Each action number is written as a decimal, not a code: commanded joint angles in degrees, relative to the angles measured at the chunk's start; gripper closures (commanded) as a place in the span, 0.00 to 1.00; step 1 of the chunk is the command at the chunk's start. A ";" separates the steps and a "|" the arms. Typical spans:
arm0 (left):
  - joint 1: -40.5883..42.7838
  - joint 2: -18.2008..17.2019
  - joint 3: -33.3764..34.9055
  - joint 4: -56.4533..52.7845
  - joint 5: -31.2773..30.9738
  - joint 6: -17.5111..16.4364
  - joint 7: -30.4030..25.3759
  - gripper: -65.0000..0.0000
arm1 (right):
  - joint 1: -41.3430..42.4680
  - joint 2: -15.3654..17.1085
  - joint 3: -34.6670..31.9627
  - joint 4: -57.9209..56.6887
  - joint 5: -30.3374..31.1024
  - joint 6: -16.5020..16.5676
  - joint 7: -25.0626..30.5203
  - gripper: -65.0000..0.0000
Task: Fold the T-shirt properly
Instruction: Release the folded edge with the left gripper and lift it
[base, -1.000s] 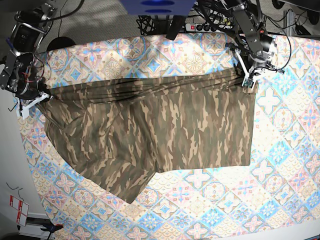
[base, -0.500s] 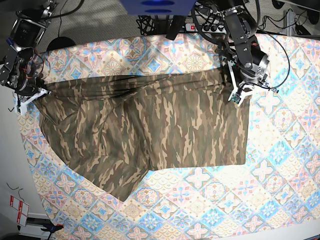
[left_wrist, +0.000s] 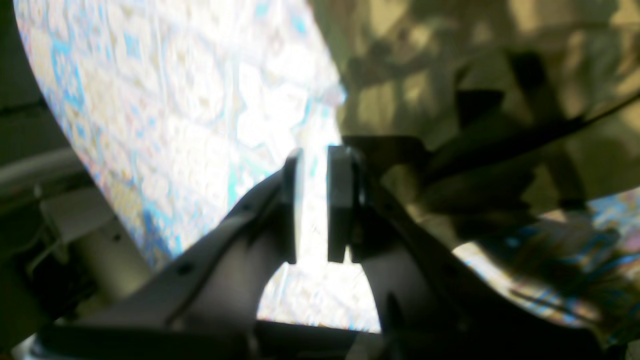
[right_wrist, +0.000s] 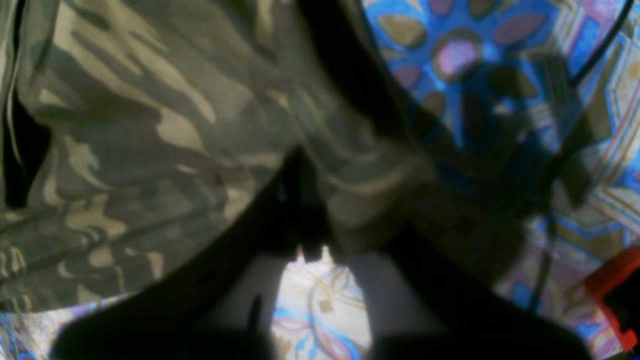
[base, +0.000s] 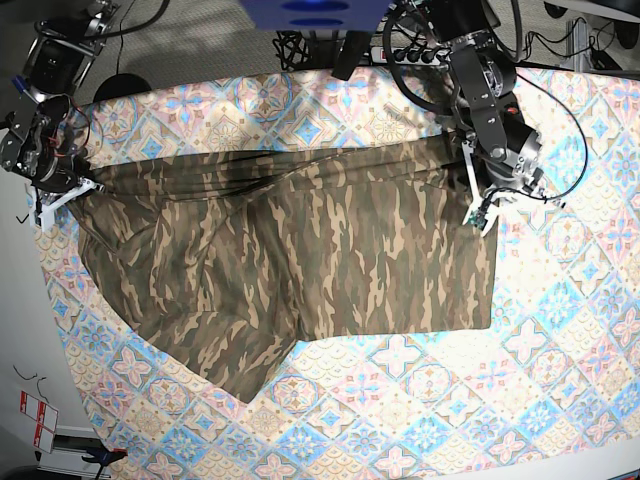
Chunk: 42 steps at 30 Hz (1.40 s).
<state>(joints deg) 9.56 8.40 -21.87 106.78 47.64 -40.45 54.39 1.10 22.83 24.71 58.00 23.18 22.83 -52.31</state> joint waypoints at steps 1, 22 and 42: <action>0.94 -0.27 0.02 1.13 0.32 0.45 -0.19 0.82 | 0.52 0.16 -0.05 0.24 -0.01 0.16 -0.56 0.90; 9.82 -4.58 -4.55 0.95 -17.00 0.45 -0.37 0.50 | 0.26 0.16 -0.14 0.33 -0.01 0.25 -0.48 0.74; 7.62 -4.40 -4.64 -9.77 -19.11 0.45 -5.20 0.82 | 0.26 0.16 -0.14 0.33 -0.01 0.25 -0.56 0.74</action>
<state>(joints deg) 17.82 4.10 -26.74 97.01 29.39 -40.73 50.94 1.08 22.52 24.64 58.15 23.64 23.29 -52.01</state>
